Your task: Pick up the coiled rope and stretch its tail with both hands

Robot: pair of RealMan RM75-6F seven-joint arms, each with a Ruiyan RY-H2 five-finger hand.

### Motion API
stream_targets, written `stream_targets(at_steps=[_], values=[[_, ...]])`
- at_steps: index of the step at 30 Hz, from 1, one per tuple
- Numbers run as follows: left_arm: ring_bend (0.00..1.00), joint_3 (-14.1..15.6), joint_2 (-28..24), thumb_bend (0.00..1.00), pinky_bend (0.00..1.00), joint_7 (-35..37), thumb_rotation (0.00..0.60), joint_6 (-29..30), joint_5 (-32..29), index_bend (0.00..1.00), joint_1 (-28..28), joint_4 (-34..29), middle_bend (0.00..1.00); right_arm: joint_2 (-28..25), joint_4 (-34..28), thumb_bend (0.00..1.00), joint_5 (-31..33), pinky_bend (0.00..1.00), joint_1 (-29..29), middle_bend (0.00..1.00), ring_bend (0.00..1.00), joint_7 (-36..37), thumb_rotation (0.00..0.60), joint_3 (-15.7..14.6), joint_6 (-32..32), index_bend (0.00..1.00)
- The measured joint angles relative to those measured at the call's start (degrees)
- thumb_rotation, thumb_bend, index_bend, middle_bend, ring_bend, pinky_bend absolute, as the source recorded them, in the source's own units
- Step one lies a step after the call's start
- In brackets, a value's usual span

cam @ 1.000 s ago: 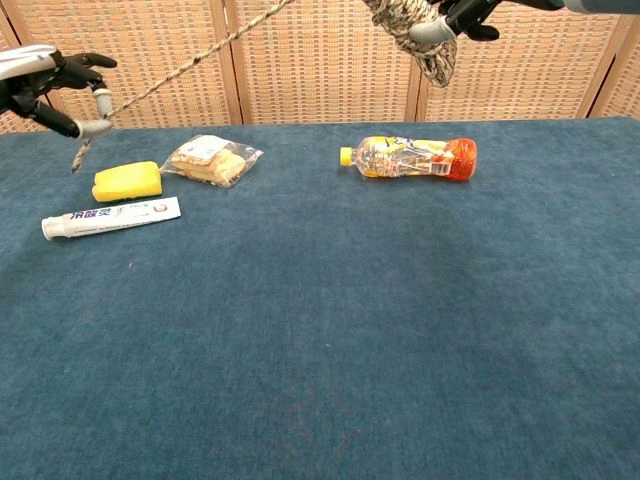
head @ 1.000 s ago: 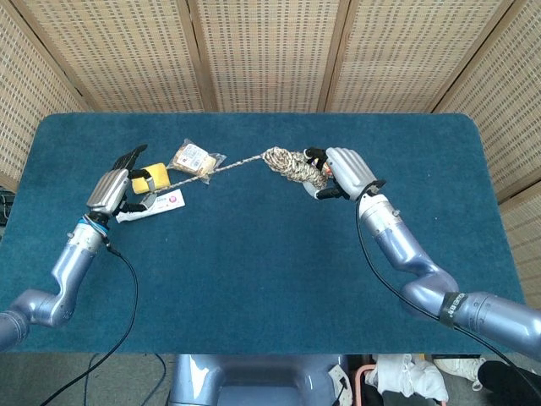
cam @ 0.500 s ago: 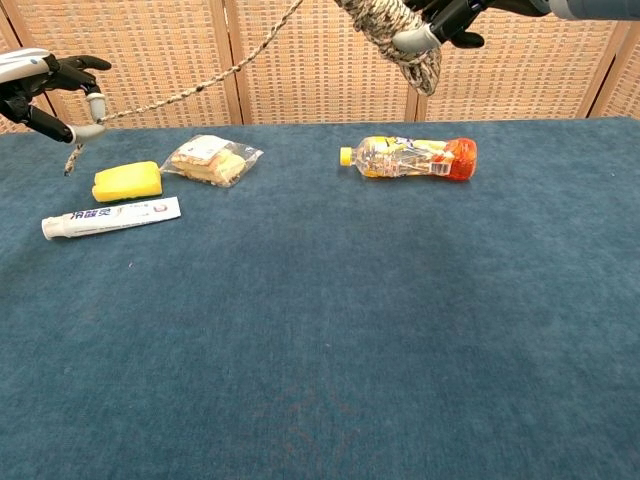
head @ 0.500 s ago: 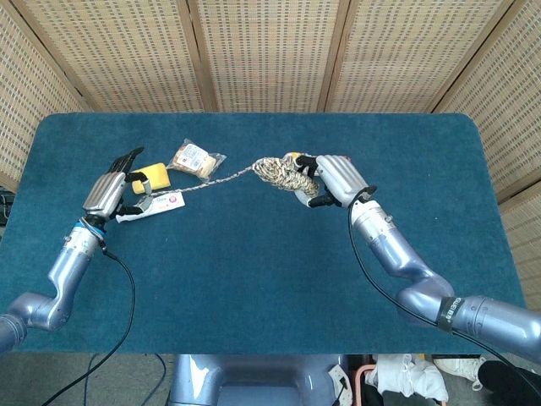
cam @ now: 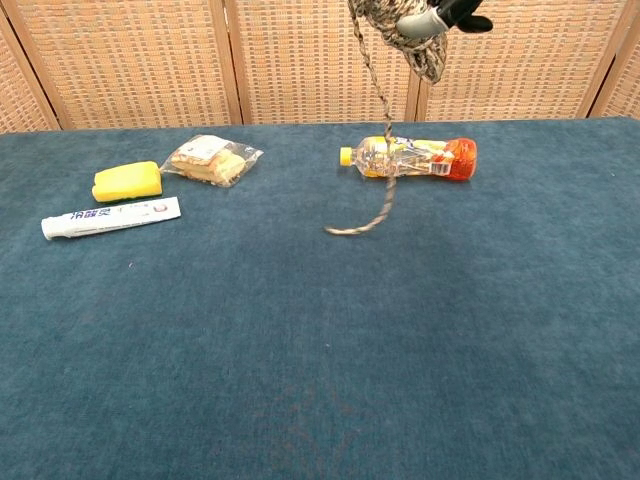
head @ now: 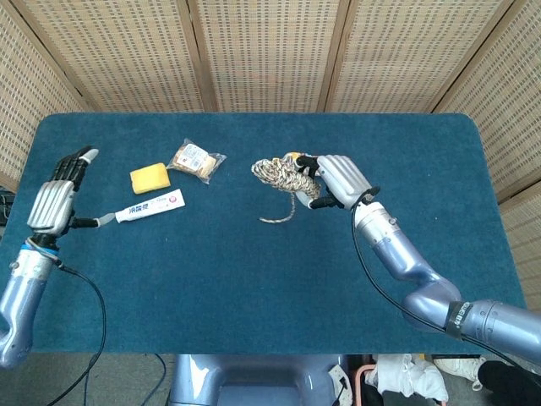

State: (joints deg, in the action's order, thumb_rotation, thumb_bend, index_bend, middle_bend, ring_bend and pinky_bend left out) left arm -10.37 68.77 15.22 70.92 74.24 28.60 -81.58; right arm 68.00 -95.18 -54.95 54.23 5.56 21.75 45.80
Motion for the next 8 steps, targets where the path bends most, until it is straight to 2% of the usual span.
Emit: stream_targets(at_steps=[8], values=[[0.0,2.06,-6.52,0.0,0.0,-16.52,0.6,15.39,-3.42,0.0,-11.48,-15.53,0.0,-1.65,-2.77,1.0,0.01,0.83,-0.94,0.86,0.66,-1.51,0.6,-0.45,1.29,0.72]])
